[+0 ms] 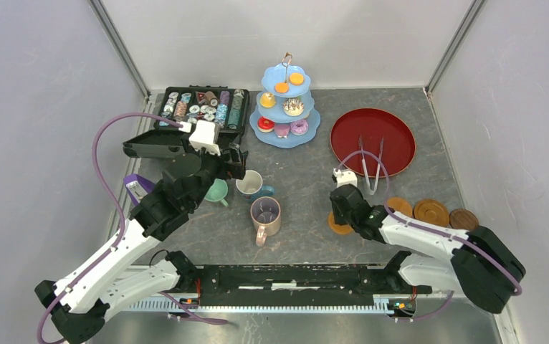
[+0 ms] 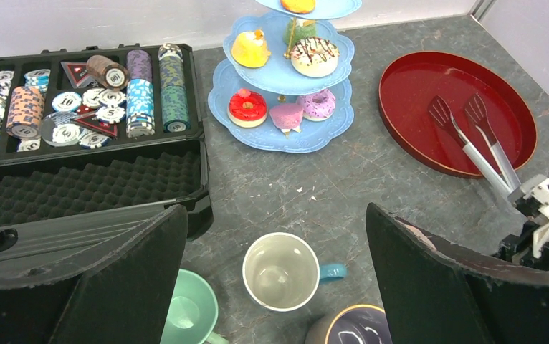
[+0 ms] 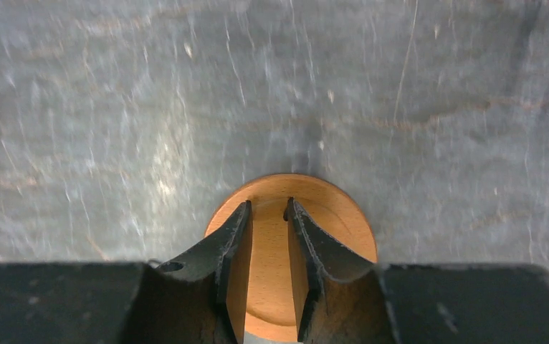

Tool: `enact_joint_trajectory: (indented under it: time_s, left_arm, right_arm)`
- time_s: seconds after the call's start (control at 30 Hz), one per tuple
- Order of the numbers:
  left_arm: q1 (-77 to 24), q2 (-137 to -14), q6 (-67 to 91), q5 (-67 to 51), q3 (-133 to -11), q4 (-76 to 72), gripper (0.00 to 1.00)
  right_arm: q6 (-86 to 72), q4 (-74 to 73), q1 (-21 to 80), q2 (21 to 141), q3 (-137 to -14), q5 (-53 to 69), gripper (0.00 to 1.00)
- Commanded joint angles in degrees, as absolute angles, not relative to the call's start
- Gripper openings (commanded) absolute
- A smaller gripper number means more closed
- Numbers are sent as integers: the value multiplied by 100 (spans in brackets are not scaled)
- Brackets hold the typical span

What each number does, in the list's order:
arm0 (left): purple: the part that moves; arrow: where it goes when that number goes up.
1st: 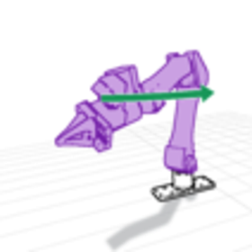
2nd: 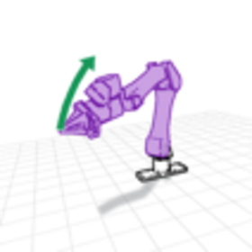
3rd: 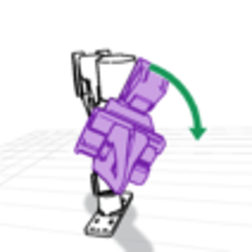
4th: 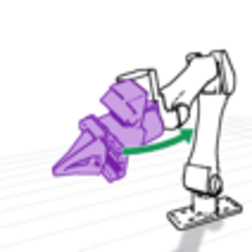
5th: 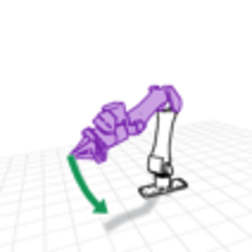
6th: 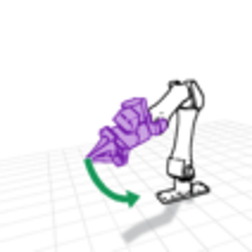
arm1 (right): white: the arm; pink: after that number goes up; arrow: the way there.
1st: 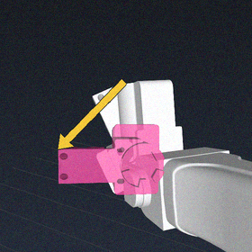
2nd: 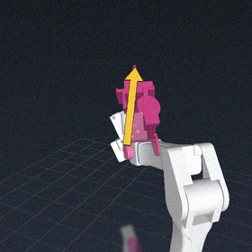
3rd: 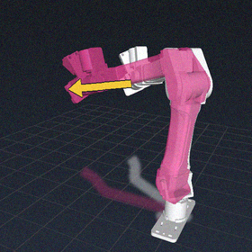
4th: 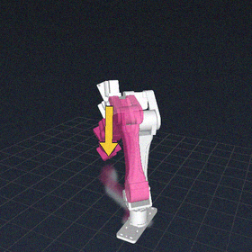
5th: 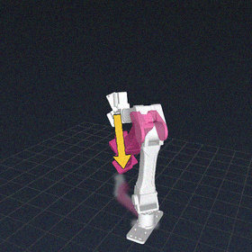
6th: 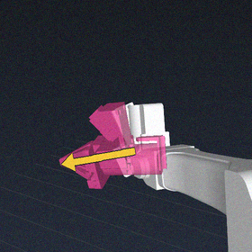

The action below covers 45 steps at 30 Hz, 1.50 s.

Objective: Serve the afternoon tea

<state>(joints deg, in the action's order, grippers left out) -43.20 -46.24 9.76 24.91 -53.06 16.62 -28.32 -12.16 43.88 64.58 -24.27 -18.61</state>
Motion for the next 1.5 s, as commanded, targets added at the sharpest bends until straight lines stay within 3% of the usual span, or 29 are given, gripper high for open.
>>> enact_joint_trajectory:
  time_s: [0.0, 0.43, 0.87, 1.07, 1.3, 1.47]
  left_arm:
    - [-4324, -4623, 906, 2624, -5454, 1508, 100]
    - [-4324, -4579, 826, 2838, -5366, 1477, 100]
    - [-4324, -4562, 844, 2799, -5309, 1468, 100]
    - [-4324, -4553, 853, 2794, -5311, 1476, 100]
    - [-4324, -4473, 861, 2786, -5326, 1485, 100]
    - [-4324, -4306, 885, 2812, -5309, 1460, 100]
  right_arm:
    - [-2833, 123, 4370, 7140, -2310, -2508, 31]
    - [-1730, 1361, 3551, 9463, -4232, -2341, 36]
    - [-1679, 1445, 3342, 10636, -5587, -1702, 37]
    - [-1341, 911, 3346, 10436, -6077, -1842, 42]
    - [-1081, -475, 3493, 9326, -6459, -1622, 59]
    - [-1136, -1333, 4137, 9076, -7054, -1271, 68]
